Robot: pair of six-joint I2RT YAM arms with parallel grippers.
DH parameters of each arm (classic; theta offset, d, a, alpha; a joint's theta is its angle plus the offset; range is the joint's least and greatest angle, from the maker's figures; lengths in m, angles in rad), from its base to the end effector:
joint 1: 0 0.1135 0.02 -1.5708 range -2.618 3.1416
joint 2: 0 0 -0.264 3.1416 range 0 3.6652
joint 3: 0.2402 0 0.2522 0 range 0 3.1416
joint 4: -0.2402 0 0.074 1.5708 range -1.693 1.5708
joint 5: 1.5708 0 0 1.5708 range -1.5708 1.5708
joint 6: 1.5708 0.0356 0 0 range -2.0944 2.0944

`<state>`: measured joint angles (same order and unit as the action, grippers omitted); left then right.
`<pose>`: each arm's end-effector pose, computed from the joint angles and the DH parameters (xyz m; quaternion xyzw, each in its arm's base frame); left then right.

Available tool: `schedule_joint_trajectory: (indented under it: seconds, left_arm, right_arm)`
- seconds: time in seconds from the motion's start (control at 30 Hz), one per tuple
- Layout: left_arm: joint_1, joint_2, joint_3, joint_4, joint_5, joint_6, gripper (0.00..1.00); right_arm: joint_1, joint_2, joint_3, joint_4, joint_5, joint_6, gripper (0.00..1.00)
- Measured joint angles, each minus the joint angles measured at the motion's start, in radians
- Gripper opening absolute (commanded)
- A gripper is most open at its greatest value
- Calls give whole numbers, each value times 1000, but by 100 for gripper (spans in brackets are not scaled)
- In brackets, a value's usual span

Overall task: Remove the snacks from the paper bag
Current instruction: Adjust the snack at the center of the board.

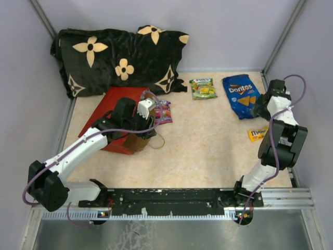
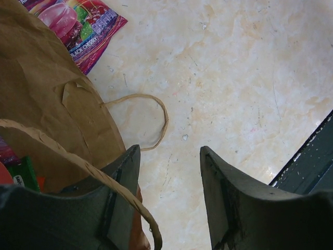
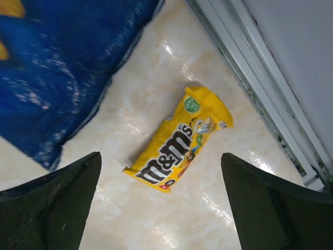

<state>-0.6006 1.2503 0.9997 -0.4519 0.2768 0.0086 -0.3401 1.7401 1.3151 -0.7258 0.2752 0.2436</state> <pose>0.2186 -0.1615 0.2915 0.3249 0.8398 -0.2412 0.3620 0.3329 -0.1281 0.2285 0.3061 0.9196 -0.1440 0.1998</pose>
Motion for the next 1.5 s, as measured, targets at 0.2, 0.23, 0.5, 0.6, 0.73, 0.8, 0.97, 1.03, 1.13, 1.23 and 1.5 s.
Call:
schedule_joint_trajectory:
  seconds: [0.2, 0.23, 0.5, 0.6, 0.73, 0.8, 0.97, 1.03, 1.13, 1.23, 1.5]
  left_arm:
    - [0, 18, 0, -2, -12, 3, 57]
    - [0, 18, 0, -3, -15, 5, 57]
    - [0, 33, 0, -3, -23, 12, 57]
    - [0, 45, 0, -3, -23, 12, 57]
    - [0, 67, 0, -5, -23, 14, 57]
    - [0, 76, 0, -5, -24, 14, 57]
    - [0, 92, 4, -13, -26, 15, 57]
    - [0, 96, 8, -19, -26, 15, 57]
    - [0, 101, 17, -23, -27, 15, 57]
    - [0, 102, 20, -24, -27, 15, 58]
    - [0, 98, 20, -28, -31, 15, 64]
  right_arm:
    - [-10, -268, -178, 245, -113, 131, 0]
    - [-19, -312, -220, 277, -126, 153, 0]
    - [-204, -285, -483, 457, -164, 306, 0]
    - [-223, -227, -502, 460, -141, 327, 0]
    - [-225, -177, -502, 503, -129, 344, 0]
    - [-225, -156, -502, 526, -125, 352, 0]
    - [-225, -160, -510, 558, -109, 371, 0]
    - [-225, -188, -525, 554, -106, 378, 0]
    - [-225, -241, -532, 535, -106, 390, 0]
    - [-221, -296, -536, 515, -103, 410, 12]
    - [-153, -508, -682, 476, -83, 468, 44]
